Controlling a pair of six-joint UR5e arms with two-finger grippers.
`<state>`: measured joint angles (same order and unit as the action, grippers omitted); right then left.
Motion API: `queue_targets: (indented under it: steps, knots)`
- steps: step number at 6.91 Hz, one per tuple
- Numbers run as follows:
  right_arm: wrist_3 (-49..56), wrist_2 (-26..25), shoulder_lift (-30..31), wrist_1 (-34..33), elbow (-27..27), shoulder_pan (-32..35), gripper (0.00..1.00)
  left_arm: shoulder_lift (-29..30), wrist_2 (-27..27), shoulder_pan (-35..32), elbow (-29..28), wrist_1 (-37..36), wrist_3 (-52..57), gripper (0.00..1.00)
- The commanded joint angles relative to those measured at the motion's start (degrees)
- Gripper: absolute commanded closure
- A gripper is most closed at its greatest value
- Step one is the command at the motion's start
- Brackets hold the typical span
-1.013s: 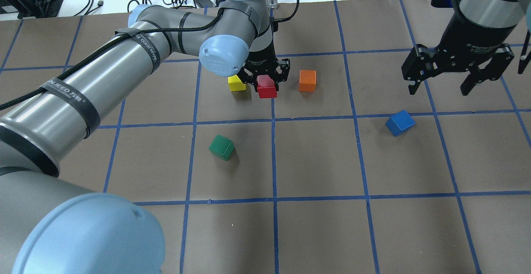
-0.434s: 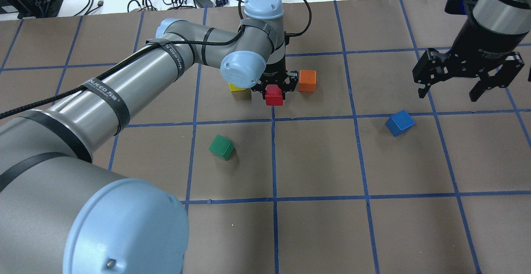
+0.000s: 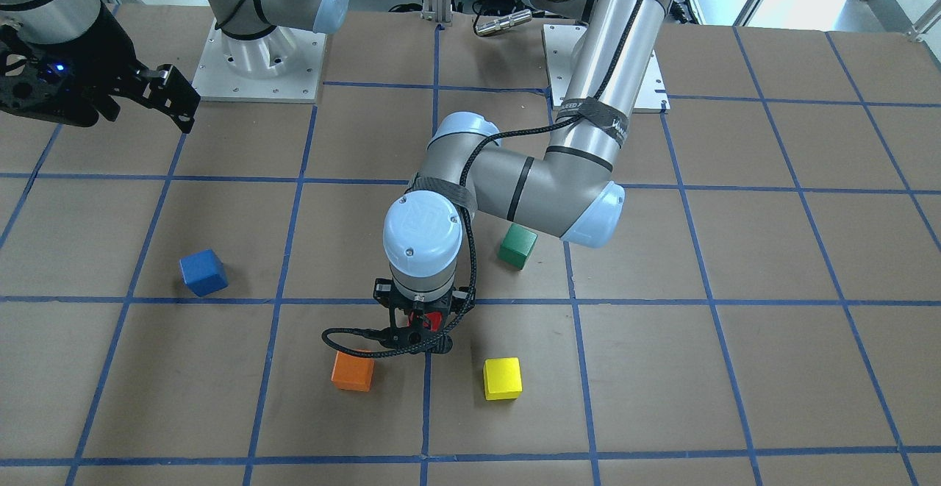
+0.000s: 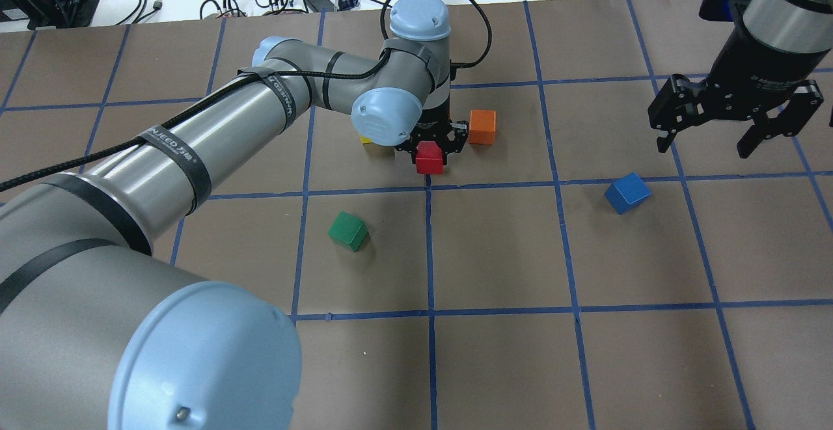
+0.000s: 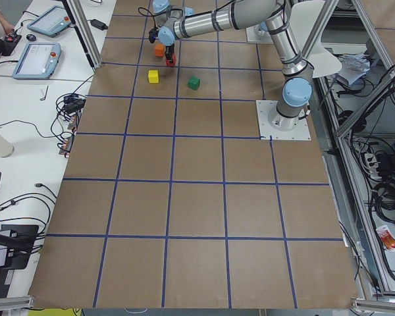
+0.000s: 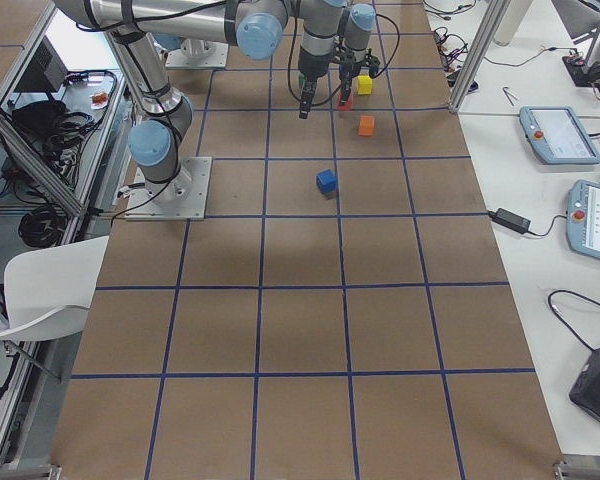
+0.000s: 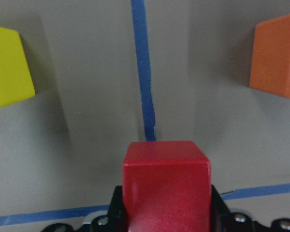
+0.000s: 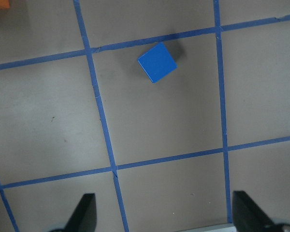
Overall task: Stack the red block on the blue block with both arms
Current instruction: 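Lower the red cube beside the yellow cube and open the left gripper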
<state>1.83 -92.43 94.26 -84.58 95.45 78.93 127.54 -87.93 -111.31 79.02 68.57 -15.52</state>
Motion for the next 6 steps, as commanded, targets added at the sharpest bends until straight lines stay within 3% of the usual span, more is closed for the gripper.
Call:
queue_targets:
  steps: [1,4,6]
  knots:
    - [-0.33,0.4,-0.04,-1.54,0.0,0.0,0.0,-1.23,-0.14,-0.31,-0.45,0.16,-0.13,0.0]
    - [-0.16,0.23,-0.13,-3.38,-0.35,0.08,0.0,-3.69,-0.31,0.04,0.69,1.91,0.66,0.0]
    - [-0.33,0.4,-2.22,-7.25,-0.7,0.43,0.0,-8.77,-0.14,5.36,-1.06,7.25,1.97,0.0]
